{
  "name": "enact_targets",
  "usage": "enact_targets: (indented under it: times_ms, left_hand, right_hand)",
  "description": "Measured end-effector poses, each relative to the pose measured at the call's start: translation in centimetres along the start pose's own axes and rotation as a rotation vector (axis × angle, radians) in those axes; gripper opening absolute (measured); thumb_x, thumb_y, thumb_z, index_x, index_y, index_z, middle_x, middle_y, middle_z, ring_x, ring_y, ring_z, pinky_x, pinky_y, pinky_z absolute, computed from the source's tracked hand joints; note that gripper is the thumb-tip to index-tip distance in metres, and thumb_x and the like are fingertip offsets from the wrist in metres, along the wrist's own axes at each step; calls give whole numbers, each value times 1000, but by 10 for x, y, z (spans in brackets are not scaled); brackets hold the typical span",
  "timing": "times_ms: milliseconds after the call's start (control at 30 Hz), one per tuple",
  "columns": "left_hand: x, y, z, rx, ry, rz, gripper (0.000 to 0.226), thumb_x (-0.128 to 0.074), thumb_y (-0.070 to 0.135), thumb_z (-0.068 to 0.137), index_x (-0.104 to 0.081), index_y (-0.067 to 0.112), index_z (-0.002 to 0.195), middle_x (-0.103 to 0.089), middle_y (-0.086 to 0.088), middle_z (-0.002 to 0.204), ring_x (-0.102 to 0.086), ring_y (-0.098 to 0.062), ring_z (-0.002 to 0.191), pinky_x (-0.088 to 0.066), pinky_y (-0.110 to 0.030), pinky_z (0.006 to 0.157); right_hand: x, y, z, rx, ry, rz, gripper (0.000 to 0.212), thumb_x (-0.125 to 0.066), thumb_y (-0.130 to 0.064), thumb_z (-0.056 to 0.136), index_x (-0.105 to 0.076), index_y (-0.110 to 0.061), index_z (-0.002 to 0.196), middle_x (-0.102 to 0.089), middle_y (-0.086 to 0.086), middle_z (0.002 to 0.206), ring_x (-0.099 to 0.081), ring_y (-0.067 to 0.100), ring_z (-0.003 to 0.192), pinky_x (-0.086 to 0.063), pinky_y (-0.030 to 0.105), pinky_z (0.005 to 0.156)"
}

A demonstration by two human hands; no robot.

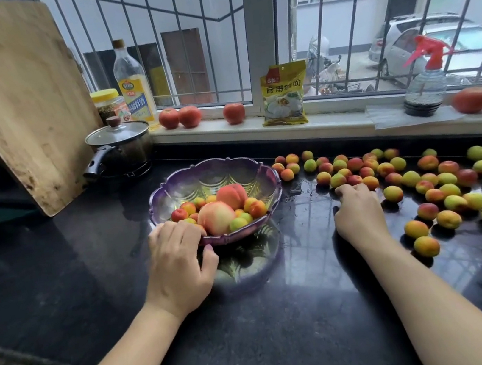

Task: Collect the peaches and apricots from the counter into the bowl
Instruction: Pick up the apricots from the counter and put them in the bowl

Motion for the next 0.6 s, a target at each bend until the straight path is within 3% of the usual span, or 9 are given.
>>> enact_targets:
  times_ms: [100, 233, 367, 533, 600]
  left_hand:
    - [-3, 26, -5, -66, -64, -40, 26, -55, 24, 85, -67, 7, 101, -61, -5, 91, -59, -32, 87, -43, -45, 92]
    - [-8, 64, -15, -262, -144, -75, 50, -61, 18, 85, -61, 7, 133, -65, -7, 124, -59, -29, 119, -40, -47, 113]
    - [9, 31, -17, -141, -27, 41, 45, -58, 25, 88, -68, 5, 127, -64, -12, 127, -55, -34, 125, -33, -52, 118]
    - [1, 16, -18, -17, -46, 13, 34, -54, 31, 90, -74, 8, 107, -65, -9, 113, -57, -34, 114, -34, -48, 110]
    - [1, 17, -18, -19, -31, -1, 30, -54, 31, 90, -74, 11, 102, -66, -6, 108, -56, -30, 112, -33, -47, 110]
  right_hand:
    - [1, -9, 0, 62, 30, 59, 39, -57, -5, 95, -59, -8, 135, -59, 17, 128, -53, 36, 117, -44, 38, 98]
    - [2, -18, -1, 124, 43, 212, 33, -60, -17, 99, -60, -10, 132, -65, 12, 124, -57, 31, 115, -45, 36, 93]
    - [18, -42, -13, 253, 67, 405, 29, -63, -32, 98, -66, -17, 123, -68, 5, 109, -60, 23, 103, -42, 29, 83]
    - [36, -106, -46, 429, -40, 687, 16, -61, -41, 97, -65, -33, 111, -65, -9, 105, -57, 3, 99, -44, 15, 81]
    - [28, -129, -62, 483, -110, 687, 16, -63, -39, 96, -65, -34, 111, -63, -10, 105, -56, 5, 102, -47, 23, 87]
Point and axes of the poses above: each hand's wrist, its own z-axis towards the middle knuckle, its own x-axis out of the back of the hand, y = z × x, the point moved 9 cm from there along z, towards the middle knuckle
